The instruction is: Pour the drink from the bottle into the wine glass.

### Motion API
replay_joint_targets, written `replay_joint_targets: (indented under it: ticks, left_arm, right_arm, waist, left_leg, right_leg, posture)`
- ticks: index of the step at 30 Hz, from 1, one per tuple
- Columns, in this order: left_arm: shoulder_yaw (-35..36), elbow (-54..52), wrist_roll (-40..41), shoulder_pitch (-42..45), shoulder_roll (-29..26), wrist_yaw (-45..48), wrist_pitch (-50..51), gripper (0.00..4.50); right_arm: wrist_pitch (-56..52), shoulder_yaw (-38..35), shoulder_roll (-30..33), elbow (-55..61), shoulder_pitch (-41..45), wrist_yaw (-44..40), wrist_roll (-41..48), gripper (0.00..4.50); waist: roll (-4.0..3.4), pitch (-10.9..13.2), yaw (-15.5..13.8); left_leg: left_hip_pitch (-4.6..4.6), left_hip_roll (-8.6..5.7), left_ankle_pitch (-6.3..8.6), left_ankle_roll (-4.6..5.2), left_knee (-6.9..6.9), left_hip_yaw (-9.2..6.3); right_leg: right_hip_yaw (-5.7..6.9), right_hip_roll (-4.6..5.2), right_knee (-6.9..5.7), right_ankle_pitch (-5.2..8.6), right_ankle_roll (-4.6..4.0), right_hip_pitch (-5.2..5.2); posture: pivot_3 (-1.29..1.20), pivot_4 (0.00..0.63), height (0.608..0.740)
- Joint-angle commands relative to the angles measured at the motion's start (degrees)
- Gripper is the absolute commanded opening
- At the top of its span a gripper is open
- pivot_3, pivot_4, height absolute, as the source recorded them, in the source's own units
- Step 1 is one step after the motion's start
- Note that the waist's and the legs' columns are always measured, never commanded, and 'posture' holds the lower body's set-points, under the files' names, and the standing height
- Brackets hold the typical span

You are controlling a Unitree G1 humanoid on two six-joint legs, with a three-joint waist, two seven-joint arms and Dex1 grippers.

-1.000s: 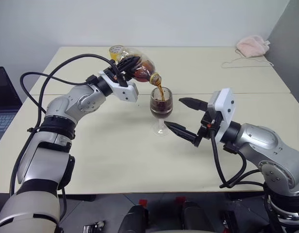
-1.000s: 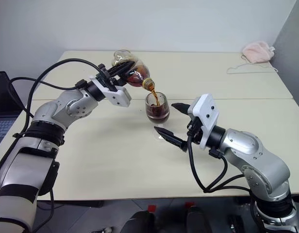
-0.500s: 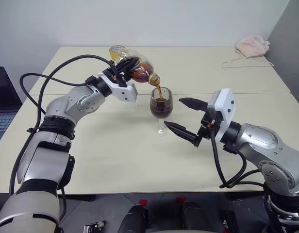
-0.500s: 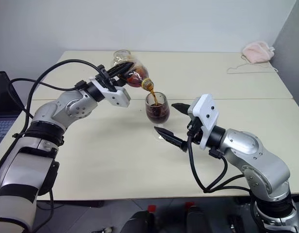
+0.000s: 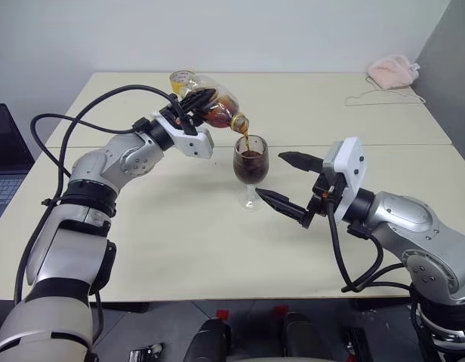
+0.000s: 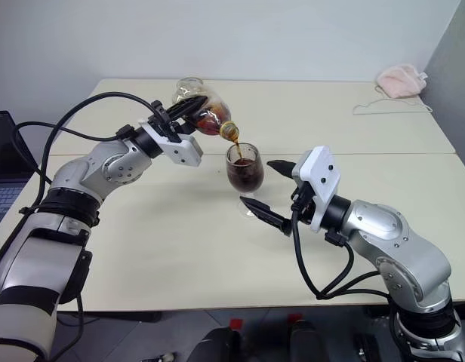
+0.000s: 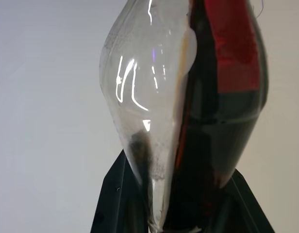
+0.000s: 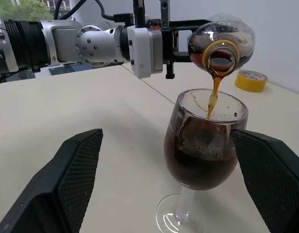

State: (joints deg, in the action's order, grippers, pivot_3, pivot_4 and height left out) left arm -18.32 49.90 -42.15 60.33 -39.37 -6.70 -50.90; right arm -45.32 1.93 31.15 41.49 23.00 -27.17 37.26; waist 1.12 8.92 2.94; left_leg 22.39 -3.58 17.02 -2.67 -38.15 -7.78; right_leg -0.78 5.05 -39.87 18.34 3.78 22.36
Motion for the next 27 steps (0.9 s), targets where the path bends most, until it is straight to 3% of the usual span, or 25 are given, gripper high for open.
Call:
replay_joint_targets:
  ticks: [1, 27]
  left_arm:
    - [0.4, -1.4, 0.6, 1.9, -1.1, -0.7, -0.9, 0.74]
    - [0.4, -1.9, 1.9, 1.1, -0.6, 0.8, -1.3, 0.74]
  right_arm:
    - [1.2, -0.3, -0.3, 2.1, 0.0, 0.1, 0.2, 4.50]
    - [1.3, -0.2, -0.7, 2.3, -0.2, 0.3, 0.2, 4.50]
  waist:
    - [0.00, 0.0, 0.0]
    - [0.00, 0.0, 0.0]
  left_leg:
    - [0.00, 0.00, 0.00, 0.00, 0.00, 0.00]
    - [0.00, -0.01, 0.00, 0.00, -0.01, 0.00]
  right_leg:
    - [0.00, 0.00, 0.00, 0.00, 0.00, 0.00]
    - [0.01, 0.00, -0.01, 0.00, 0.00, 0.00]
  posture:
    - [0.00, 0.150, 0.740]
    - [0.00, 0.150, 0.740]
